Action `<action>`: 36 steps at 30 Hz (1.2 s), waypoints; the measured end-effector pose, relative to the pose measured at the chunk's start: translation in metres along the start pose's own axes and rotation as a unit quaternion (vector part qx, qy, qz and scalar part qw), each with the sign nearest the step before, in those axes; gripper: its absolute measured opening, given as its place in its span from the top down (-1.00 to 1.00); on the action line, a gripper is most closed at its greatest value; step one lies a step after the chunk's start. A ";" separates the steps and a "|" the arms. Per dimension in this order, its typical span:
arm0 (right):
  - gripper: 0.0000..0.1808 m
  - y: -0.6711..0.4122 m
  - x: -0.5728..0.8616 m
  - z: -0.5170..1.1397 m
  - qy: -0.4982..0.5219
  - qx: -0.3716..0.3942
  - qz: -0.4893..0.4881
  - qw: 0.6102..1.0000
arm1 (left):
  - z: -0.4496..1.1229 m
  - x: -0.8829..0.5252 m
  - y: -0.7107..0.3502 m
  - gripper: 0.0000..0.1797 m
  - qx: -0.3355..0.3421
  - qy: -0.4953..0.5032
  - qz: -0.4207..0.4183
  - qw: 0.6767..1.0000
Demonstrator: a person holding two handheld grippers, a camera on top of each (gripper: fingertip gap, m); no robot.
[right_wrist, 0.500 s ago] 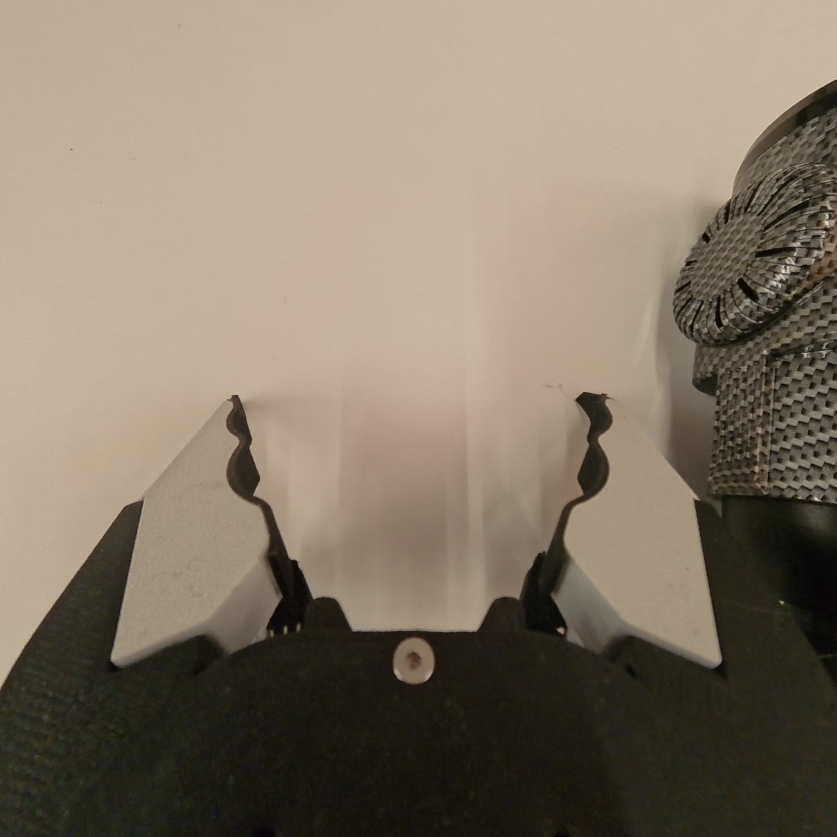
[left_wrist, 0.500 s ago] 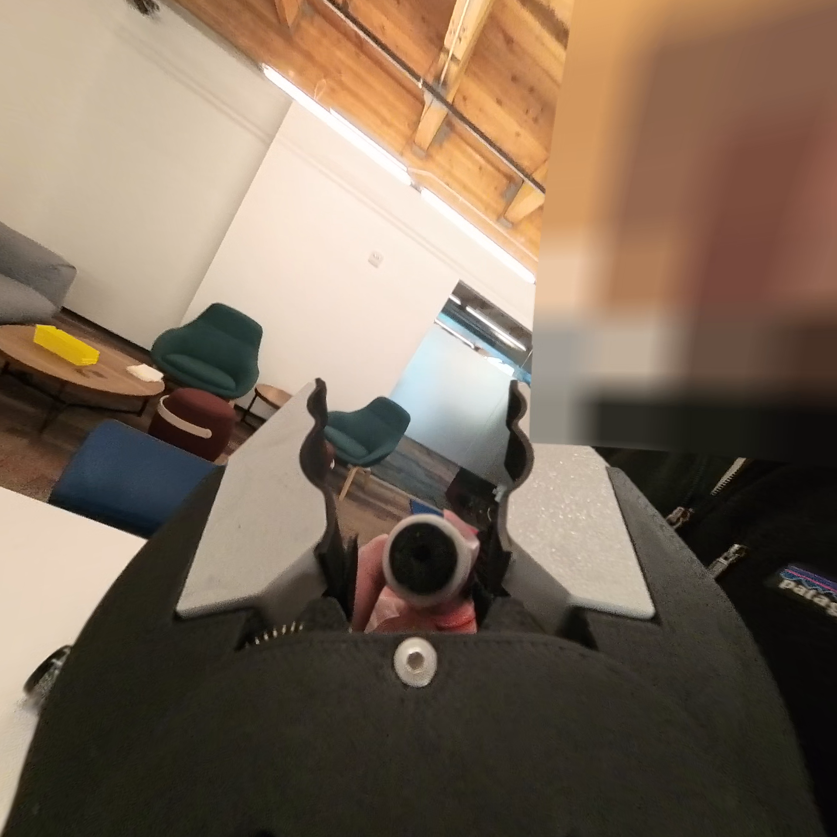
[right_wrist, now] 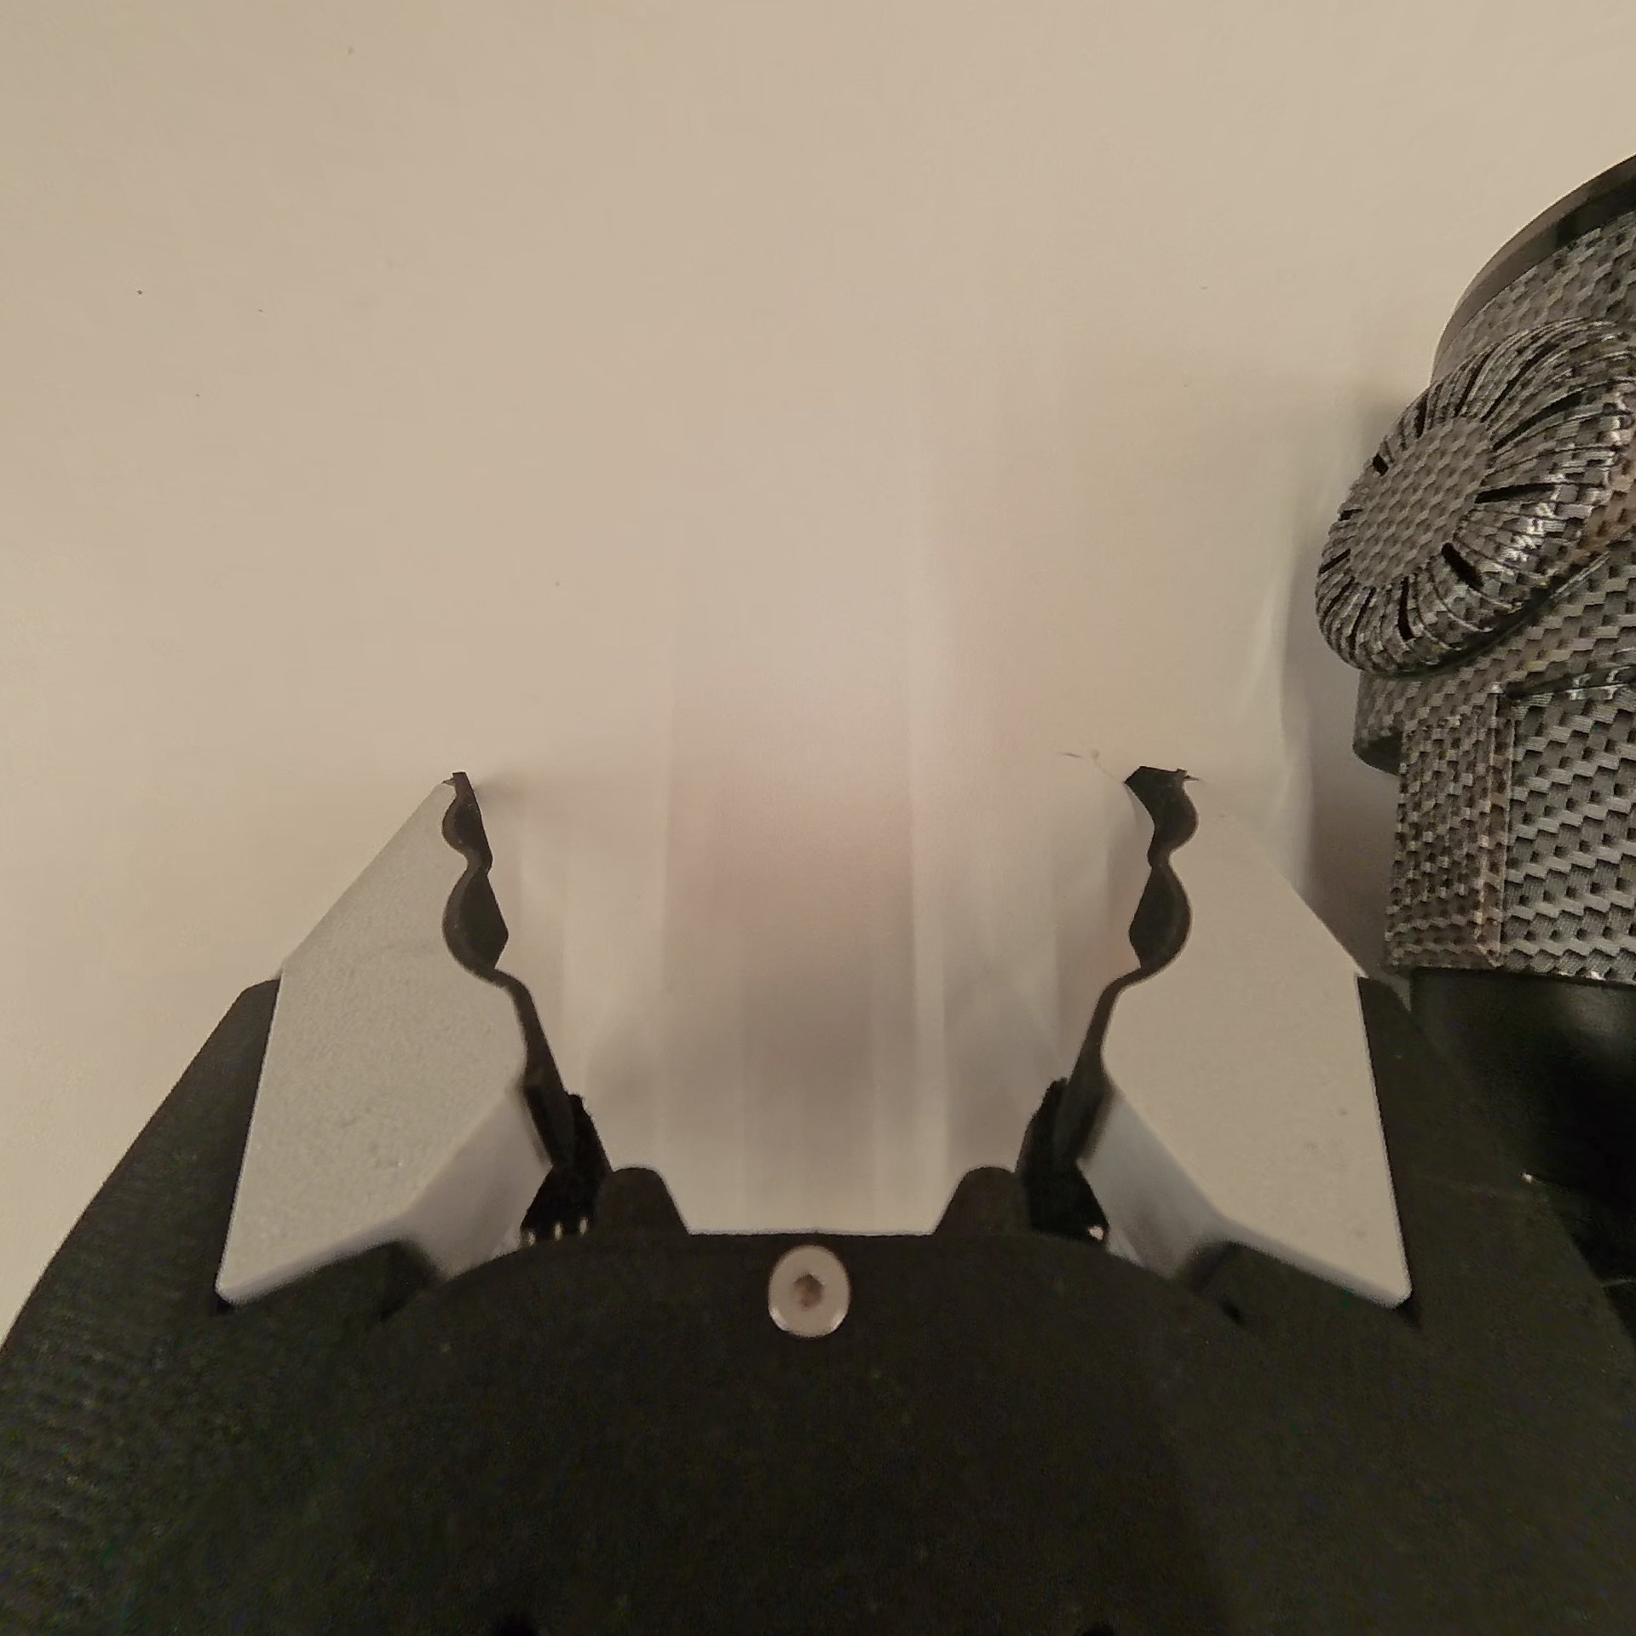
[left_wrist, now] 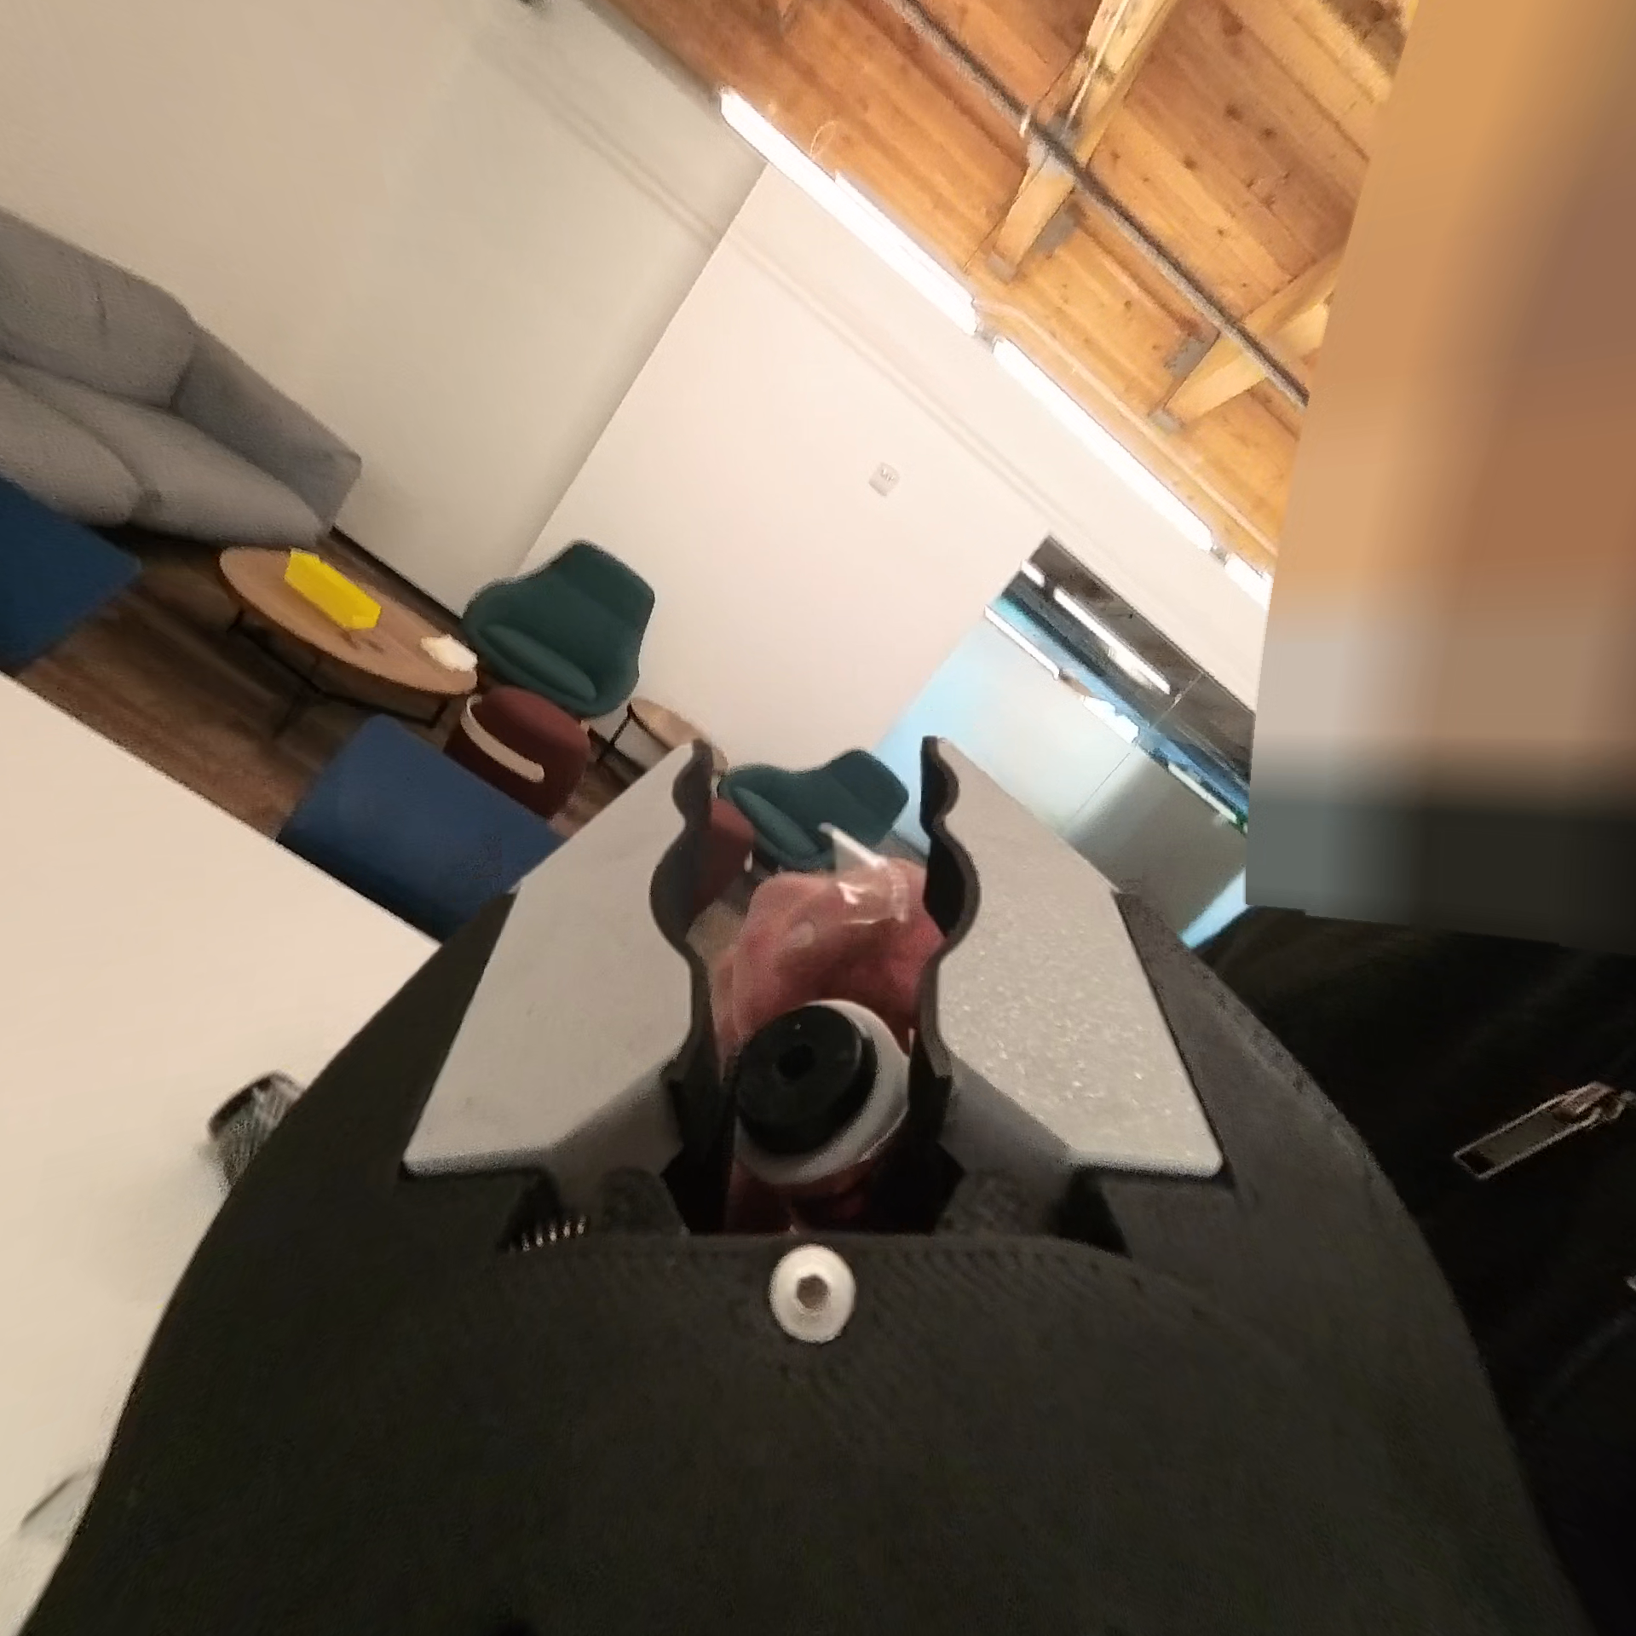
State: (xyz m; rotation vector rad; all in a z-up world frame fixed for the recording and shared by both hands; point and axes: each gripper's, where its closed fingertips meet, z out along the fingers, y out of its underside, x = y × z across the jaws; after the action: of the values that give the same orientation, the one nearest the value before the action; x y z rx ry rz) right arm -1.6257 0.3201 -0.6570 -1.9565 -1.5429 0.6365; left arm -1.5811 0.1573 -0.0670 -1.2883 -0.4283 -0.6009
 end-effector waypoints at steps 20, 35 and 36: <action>-0.60 0.000 0.000 0.000 0.000 0.000 0.000 1.000 | 0.025 -0.016 0.061 0.65 -0.123 0.031 -0.114 0.985; -0.60 0.000 0.000 0.000 0.000 0.000 0.000 1.000 | 0.024 -0.034 0.040 0.60 0.021 0.042 -0.008 0.999; -0.60 0.000 0.000 0.000 0.000 0.000 0.000 1.000 | 0.023 -0.035 0.039 0.65 0.025 0.038 -0.003 0.999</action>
State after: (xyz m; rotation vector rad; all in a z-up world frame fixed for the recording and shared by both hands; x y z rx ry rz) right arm -1.6257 0.3202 -0.6569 -1.9565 -1.5429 0.6364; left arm -1.5829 0.1923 -0.1124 -1.2126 -0.3825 -0.6378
